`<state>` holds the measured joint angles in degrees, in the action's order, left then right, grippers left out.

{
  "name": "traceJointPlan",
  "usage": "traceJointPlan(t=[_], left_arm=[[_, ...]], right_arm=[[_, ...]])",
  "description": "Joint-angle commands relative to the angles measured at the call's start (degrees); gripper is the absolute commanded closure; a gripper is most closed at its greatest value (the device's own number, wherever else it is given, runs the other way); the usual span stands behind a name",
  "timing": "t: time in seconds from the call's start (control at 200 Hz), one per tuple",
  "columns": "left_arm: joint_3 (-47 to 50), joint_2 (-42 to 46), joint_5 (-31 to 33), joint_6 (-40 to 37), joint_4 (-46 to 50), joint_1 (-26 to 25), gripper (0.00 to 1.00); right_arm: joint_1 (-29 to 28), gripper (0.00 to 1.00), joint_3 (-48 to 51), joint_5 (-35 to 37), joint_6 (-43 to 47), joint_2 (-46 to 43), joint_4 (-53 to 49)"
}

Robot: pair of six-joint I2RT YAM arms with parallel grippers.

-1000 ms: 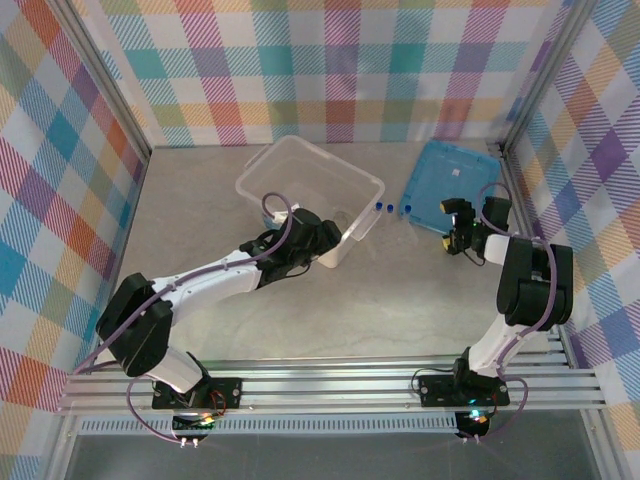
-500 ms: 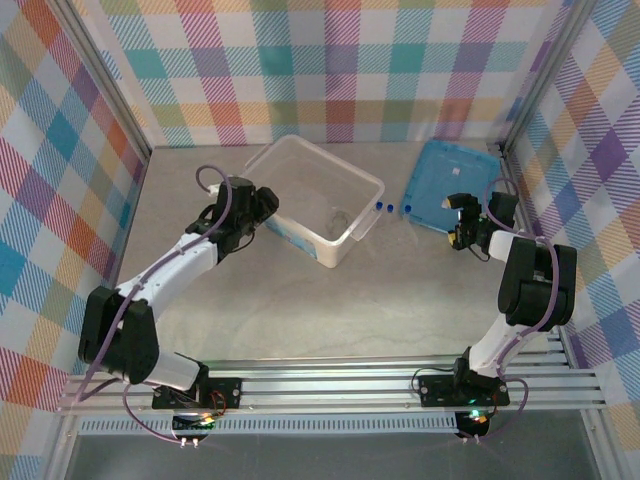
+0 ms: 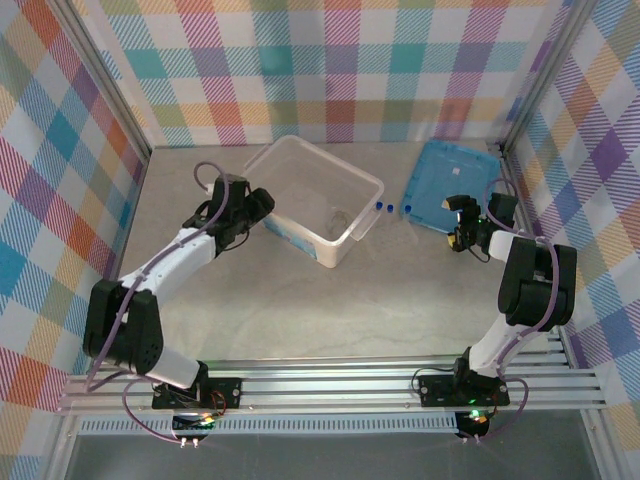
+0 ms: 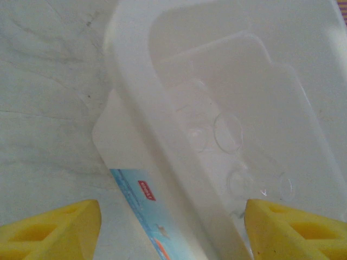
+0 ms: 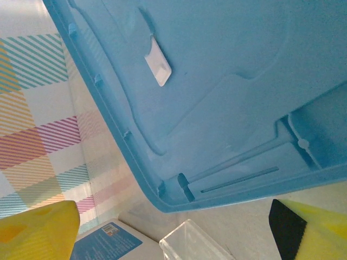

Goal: Organize the chemistry lab equipment

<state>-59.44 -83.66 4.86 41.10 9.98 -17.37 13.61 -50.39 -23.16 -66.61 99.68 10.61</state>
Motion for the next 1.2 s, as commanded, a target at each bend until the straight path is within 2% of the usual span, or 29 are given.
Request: traceJointPlan(t=[0.0,0.145,0.35,0.53,0.69,0.91,1.04,1.195], left_arm=[[3.24,6.74,4.76,0.59,4.08,1.19,0.3],[4.95,11.23,5.35,1.04,5.49,1.19,0.31],[6.15,13.12,4.56,0.75,7.72,1.19,0.31],[4.29,12.67,3.43,-2.78,2.94,1.19,0.31],[1.33,10.39,4.5,-4.36,-0.14,1.28,0.3],[-5.04,3.15,5.72,-5.98,-0.42,1.92,0.3],[-10.45,-4.16,4.11,-6.43,3.19,3.87,0.3],[-12.75,-8.95,3.79,-7.08,4.07,5.63,0.3]], right_arm=[[0.48,0.08,0.59,-1.62,1.46,-1.97,-0.14],[0.57,0.08,1.34,-1.36,2.86,-4.41,-1.42],[0.49,0.08,3.45,-0.5,3.53,-9.8,-3.86],[0.38,0.07,6.32,3.59,6.04,-22.31,-11.1],[-1.25,0.07,4.81,5.24,11.29,-34.81,-22.49],[-9.12,0.06,-0.32,2.38,16.92,-40.78,-33.84],[-16.94,0.06,-2.18,2.28,17.6,-40.06,-35.08],[-24.96,0.06,-4.5,3.33,17.81,-37.23,-34.53]])
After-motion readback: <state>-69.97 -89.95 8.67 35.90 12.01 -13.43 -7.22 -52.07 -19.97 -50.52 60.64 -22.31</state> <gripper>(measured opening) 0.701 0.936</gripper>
